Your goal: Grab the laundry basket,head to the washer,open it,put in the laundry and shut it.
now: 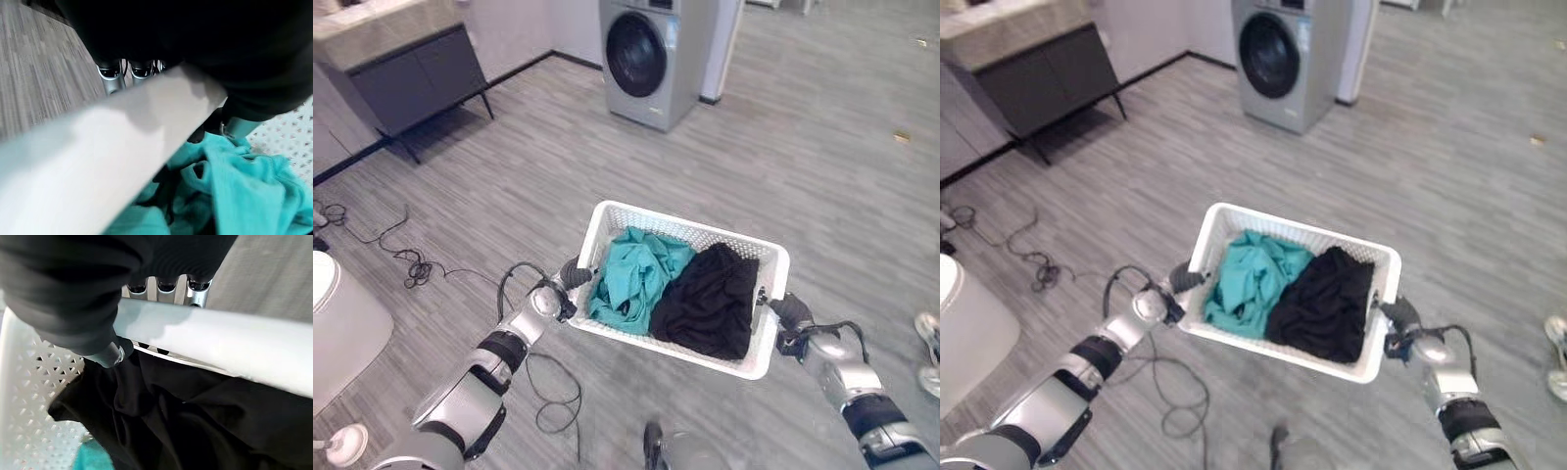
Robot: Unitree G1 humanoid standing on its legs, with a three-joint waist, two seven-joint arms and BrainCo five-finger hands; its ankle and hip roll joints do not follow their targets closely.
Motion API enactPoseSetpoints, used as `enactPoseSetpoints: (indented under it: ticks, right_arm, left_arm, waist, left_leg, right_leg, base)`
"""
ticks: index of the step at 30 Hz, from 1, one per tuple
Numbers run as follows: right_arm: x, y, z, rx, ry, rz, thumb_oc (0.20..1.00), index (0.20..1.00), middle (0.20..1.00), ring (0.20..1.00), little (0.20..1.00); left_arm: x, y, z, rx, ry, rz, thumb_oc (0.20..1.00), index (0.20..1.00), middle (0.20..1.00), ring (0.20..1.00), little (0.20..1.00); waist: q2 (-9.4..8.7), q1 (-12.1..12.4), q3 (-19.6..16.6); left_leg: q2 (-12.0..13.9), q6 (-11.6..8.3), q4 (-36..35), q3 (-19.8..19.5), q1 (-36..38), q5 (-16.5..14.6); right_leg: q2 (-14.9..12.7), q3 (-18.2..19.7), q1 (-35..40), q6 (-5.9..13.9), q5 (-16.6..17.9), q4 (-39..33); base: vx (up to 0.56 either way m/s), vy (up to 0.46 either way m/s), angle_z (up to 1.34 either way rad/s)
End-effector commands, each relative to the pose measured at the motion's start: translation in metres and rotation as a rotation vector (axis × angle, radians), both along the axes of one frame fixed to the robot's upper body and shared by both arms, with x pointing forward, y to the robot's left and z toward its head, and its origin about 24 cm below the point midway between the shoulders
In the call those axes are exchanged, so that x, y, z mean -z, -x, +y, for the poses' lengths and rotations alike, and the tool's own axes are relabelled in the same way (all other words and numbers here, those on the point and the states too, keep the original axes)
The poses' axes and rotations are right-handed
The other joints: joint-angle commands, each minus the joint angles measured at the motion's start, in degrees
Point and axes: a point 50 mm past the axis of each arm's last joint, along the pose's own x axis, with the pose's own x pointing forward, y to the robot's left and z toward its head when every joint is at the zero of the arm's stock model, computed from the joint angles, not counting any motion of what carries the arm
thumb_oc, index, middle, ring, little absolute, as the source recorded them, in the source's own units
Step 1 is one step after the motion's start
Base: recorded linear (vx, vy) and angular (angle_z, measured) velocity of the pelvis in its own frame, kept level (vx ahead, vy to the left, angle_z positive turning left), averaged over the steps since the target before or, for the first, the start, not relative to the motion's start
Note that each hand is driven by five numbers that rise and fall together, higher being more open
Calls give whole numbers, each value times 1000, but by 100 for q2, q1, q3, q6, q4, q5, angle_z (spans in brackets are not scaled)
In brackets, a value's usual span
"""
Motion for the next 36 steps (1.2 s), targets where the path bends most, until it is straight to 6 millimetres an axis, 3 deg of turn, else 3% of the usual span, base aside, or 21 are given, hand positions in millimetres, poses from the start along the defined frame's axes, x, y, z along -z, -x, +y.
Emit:
enactPoseSetpoints:
  ticks: [1,2,3,4,7,8,9,13,16,17,18,19,21,23,25,28,30,31,33,35,36]
  right_arm:
    - [-49,-25,27,-135,-137,-262,200,200,200,200,200]
    - [-49,-25,27,-135,-137,-263,200,200,200,200,200]
    - [-47,-25,27,-129,-141,-265,200,200,200,200,200]
    - [-47,-24,28,-131,-146,-268,200,200,200,200,200]
    - [-45,-26,30,-117,-151,-275,200,200,200,200,200]
    - [-45,-26,30,-117,-151,-275,200,200,200,200,200]
    - [-42,-31,32,-103,-167,-270,200,200,200,200,200]
    - [-34,-39,44,-105,-187,-234,200,200,200,200,200]
    - [-31,-39,49,-117,-188,-219,200,200,200,200,200]
    - [-29,-38,55,-129,-203,-220,200,200,200,200,200]
    - [-29,-38,55,-129,-203,-220,200,200,200,200,200]
    - [-23,-37,61,-133,-210,-205,200,200,200,200,200]
    - [-21,-39,65,-140,-211,-201,200,200,200,200,200]
    - [-25,-42,68,-148,-198,-212,200,200,200,200,200]
    - [-31,-45,74,-165,-190,-243,200,200,200,200,200]
    - [-34,-44,68,-156,-171,-258,200,200,200,200,200]
    - [-33,-40,60,-141,-153,-255,200,200,200,200,200]
    - [-33,-40,60,-141,-152,-254,200,200,200,200,200]
    - [-32,-38,54,-119,-148,-252,200,200,200,200,200]
    - [-23,-30,45,-80,-175,-223,200,200,200,200,200]
    - [-20,-28,45,-77,-181,-217,200,200,200,200,200]
  left_arm:
    - [-43,-24,-17,35,69,-127,200,200,200,200,200]
    - [-43,-24,-17,35,68,-127,200,200,200,200,200]
    - [-45,-25,-21,43,74,-134,200,200,200,200,200]
    - [-46,-26,-21,43,75,-137,200,200,200,200,200]
    - [-44,-25,-19,38,80,-132,200,200,200,200,200]
    - [-44,-25,-19,38,80,-132,200,200,200,200,200]
    - [-43,-23,-18,43,86,-125,200,200,200,200,200]
    - [-37,-20,-12,26,95,-111,200,200,200,200,200]
    - [-33,-17,-4,5,101,-107,200,200,200,200,200]
    - [-34,-16,2,-7,92,-113,200,200,200,200,200]
    - [-34,-16,2,-7,92,-113,200,200,200,200,200]
    - [-31,-15,8,-22,78,-108,200,200,200,200,200]
    - [-32,-16,7,-16,70,-111,200,200,200,200,200]
    - [-34,-15,5,-12,72,-119,200,200,200,200,200]
    - [-35,-16,5,-12,74,-124,200,200,200,200,200]
    - [-33,-14,5,-6,74,-119,200,200,200,200,200]
    - [-29,-12,5,-9,76,-107,200,200,200,200,200]
    - [-29,-12,5,-9,77,-106,200,200,200,200,200]
    - [-29,-13,5,-17,69,-109,200,200,200,200,200]
    - [-27,-14,3,-14,49,-110,200,200,200,200,200]
    - [-25,-14,4,-26,50,-107,200,200,200,200,200]
  waist:
    - [-80,141,-199]
    - [-94,141,-209]
    - [-128,287,-166]
    - [-118,340,-166]
    - [-16,582,-172]
    - [-17,582,-171]
    - [65,758,-171]
    - [86,975,-233]
    - [131,1035,-366]
    - [41,1123,-463]
    - [53,1128,-475]
    - [-52,1172,-566]
    - [-58,1166,-588]
    - [88,1100,-550]
    - [219,973,-413]
    - [373,715,-320]
    - [327,549,-302]
    - [348,524,-282]
    - [304,370,-252]
    - [230,228,-270]
    - [244,203,-310]
  left_leg:
    - [308,59,-1793,773,650,263]
    - [294,64,-1808,779,642,277]
    - [241,101,-2464,900,213,52]
    - [217,88,-3003,952,104,40]
    - [64,-21,-5393,866,118,400]
    - [63,-21,-5399,867,122,404]
    - [-6,-83,-6361,588,-94,496]
    - [-17,-158,-6594,153,-248,591]
    - [4,-96,-6357,324,-150,659]
    - [-129,-18,-5869,471,-150,680]
    - [-113,-20,-5865,470,-167,683]
    - [-331,156,-5554,617,12,455]
    - [-486,367,-5484,764,274,168]
    - [-496,513,-5519,838,553,-6]
    - [-537,619,-5601,879,983,-218]
    - [-632,610,-5701,689,1402,-408]
    - [-736,516,-5705,566,1675,-637]
    - [-718,510,-5697,538,1709,-661]
    - [-801,390,-5703,408,2015,-936]
    - [-854,267,-5620,282,2377,-1289]
    - [-835,221,-5617,295,2553,-1370]
  right_leg:
    - [-223,455,191,832,1068,-1136]
    - [-237,458,179,834,1073,-1138]
    - [-199,535,402,838,890,-1136]
    - [-181,543,509,881,798,-1167]
    - [-102,558,933,961,533,-1187]
    - [-103,558,934,961,533,-1187]
    - [7,658,1151,942,292,-1122]
    - [42,958,1608,974,-42,-1053]
    - [-3,1112,1844,1003,-236,-879]
    - [-173,1166,1868,1148,65,-404]
    - [-159,1173,1851,1145,75,-405]
    - [-365,1182,1557,1538,1012,416]
    - [-524,1083,1234,1854,1814,1383]
    - [-677,793,774,1907,2076,2172]
    - [-993,408,228,1754,1833,2491]
    - [-874,224,-453,1534,1201,1903]
    - [-898,159,-676,1504,1014,801]
    - [-884,122,-607,1504,1011,760]
    - [-873,198,-734,1558,1137,-657]
    - [-961,333,-1021,1782,1503,-1800]
    - [-935,209,-1055,1824,1526,-1959]
  base:
    - [342,-213,-12]
    - [343,-65,-21]
    - [366,-15,-19]
    - [511,11,-12]
    - [396,85,-30]
    - [508,104,-36]
    - [502,88,-39]
    - [495,97,-75]
    - [651,249,-60]
    - [413,167,-21]
    - [741,325,-25]
    - [512,252,-22]
    - [595,319,-13]
    - [426,279,6]
    - [434,263,13]
    - [440,136,13]
    - [420,-7,48]
    - [362,-40,58]
    - [455,-64,64]
    - [737,-113,52]
    - [559,-89,53]
